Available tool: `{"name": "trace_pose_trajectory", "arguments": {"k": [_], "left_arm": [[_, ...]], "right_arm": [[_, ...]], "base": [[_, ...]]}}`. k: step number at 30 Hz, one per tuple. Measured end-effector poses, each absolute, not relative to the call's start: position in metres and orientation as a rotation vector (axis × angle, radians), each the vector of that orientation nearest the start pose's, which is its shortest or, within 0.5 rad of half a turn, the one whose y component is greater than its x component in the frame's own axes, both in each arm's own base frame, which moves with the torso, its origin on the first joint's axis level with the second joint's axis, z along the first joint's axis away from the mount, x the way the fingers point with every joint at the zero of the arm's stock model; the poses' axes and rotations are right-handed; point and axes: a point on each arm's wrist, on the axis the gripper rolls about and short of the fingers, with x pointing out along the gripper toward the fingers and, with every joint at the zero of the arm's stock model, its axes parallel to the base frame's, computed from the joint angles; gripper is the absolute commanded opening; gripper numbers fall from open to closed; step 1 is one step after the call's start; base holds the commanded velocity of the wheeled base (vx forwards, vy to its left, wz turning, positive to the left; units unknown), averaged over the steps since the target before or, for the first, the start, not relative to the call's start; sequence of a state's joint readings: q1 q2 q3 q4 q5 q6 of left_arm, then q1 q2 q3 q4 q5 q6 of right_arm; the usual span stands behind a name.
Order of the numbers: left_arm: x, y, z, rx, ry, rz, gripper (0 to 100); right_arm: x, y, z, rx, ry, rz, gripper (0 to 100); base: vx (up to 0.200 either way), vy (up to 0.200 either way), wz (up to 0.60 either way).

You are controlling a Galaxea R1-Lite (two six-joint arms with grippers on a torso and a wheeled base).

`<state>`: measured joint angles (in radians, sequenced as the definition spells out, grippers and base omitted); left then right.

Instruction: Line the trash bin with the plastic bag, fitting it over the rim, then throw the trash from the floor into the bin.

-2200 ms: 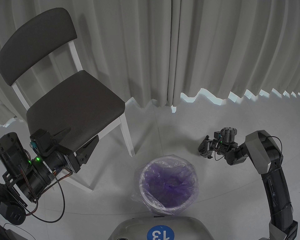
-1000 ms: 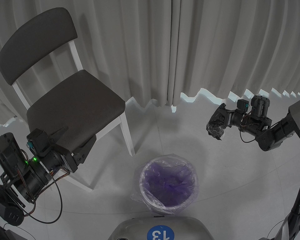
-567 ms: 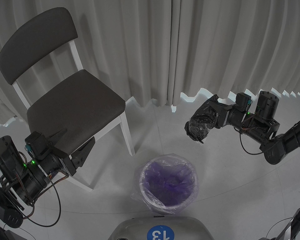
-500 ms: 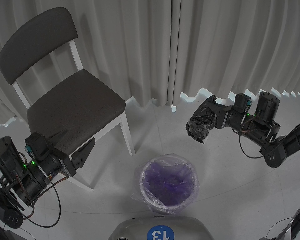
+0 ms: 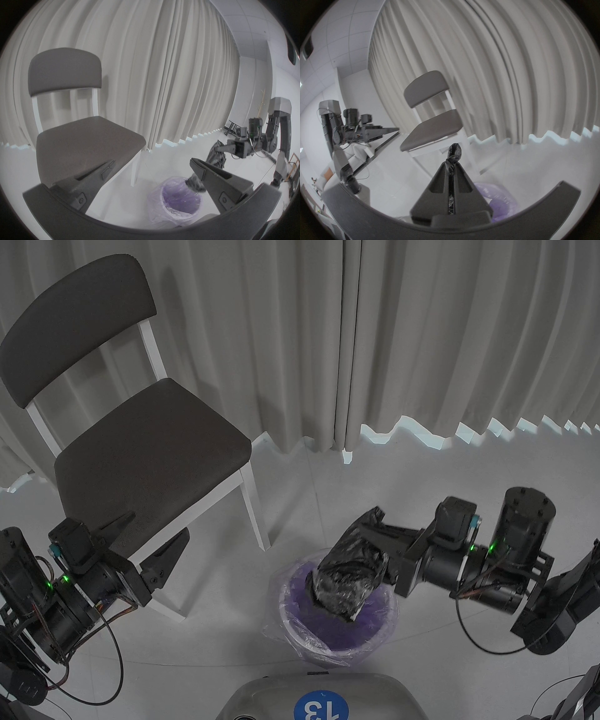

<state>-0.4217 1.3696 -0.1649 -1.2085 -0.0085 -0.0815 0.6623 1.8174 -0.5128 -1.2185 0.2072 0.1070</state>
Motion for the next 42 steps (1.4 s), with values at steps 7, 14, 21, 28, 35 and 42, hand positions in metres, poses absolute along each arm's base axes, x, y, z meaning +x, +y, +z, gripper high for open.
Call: {"name": "trace_pose_trajectory", "arguments": {"k": [7,14,21,28,35,42], "left_arm": [[0.148,-0.067,0.150,-0.093,0.016,-0.428,100],[0.138,-0.061,0.147,-0.101,0.018,-0.420,100],[0.136,-0.060,0.147,-0.102,0.014,-0.422,100],[0.136,-0.061,0.147,-0.100,0.015,-0.428,100],[0.137,-0.061,0.147,-0.099,0.015,-0.430,100],[0.137,-0.062,0.147,-0.098,0.015,-0.431,100]], "right_arm": [[0.219,0.189,0.119,0.071,0.171,0.894,0],[0.220,0.190,0.101,0.057,0.231,0.892,0],[0.227,0.195,0.080,0.051,0.254,0.894,0],[0.237,0.199,0.053,0.036,0.306,0.879,0],[0.258,0.198,0.036,0.040,0.325,0.853,0],[0.279,0.199,0.030,0.046,0.341,0.826,0]], "base": [[0.000,0.000,0.00],[0.000,0.000,0.00],[0.000,0.000,0.00],[0.000,0.000,0.00],[0.000,0.000,0.00],[0.000,0.000,0.00]]}}
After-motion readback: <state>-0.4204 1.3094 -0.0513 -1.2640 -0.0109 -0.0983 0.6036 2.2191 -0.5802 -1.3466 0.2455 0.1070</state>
